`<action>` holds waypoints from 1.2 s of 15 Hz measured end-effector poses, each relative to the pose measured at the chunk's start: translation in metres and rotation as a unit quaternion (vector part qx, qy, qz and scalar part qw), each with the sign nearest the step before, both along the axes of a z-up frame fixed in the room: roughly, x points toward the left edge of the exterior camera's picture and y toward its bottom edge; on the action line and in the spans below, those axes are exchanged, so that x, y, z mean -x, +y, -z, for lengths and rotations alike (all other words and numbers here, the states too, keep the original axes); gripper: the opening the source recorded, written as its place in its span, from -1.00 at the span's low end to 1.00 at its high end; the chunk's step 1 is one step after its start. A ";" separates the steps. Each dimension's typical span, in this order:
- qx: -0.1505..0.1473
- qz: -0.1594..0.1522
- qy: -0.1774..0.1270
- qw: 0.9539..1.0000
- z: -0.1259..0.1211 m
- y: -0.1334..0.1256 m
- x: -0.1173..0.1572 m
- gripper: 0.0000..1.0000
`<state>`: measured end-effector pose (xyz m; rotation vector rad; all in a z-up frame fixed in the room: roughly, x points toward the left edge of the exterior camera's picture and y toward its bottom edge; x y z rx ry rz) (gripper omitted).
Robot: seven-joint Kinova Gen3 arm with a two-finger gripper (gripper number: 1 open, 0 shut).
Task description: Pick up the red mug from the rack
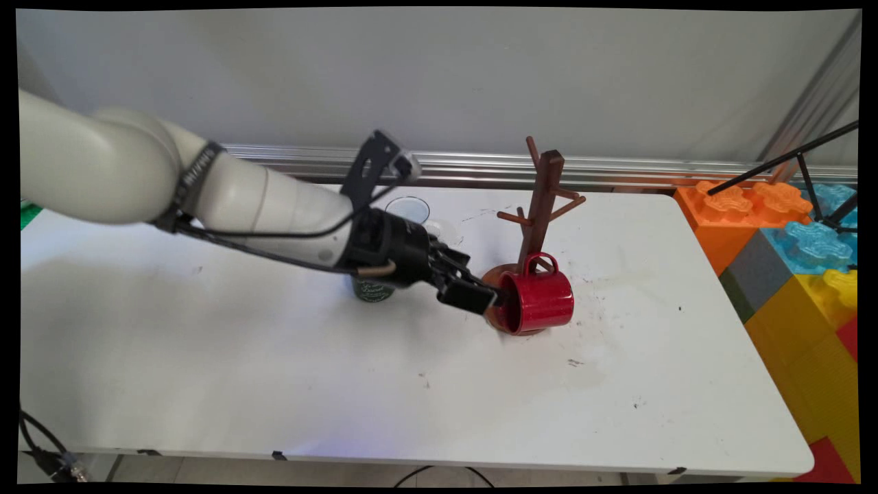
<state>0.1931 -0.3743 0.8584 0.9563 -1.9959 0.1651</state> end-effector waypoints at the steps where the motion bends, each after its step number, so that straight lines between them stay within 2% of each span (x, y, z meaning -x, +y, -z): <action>1: -0.002 -0.003 0.005 1.000 0.007 0.000 0.003 1.00; 8: -0.014 -0.032 0.040 0.999 0.051 0.000 0.012 1.00; 18: -0.014 -0.042 0.086 0.995 0.095 -0.013 0.027 1.00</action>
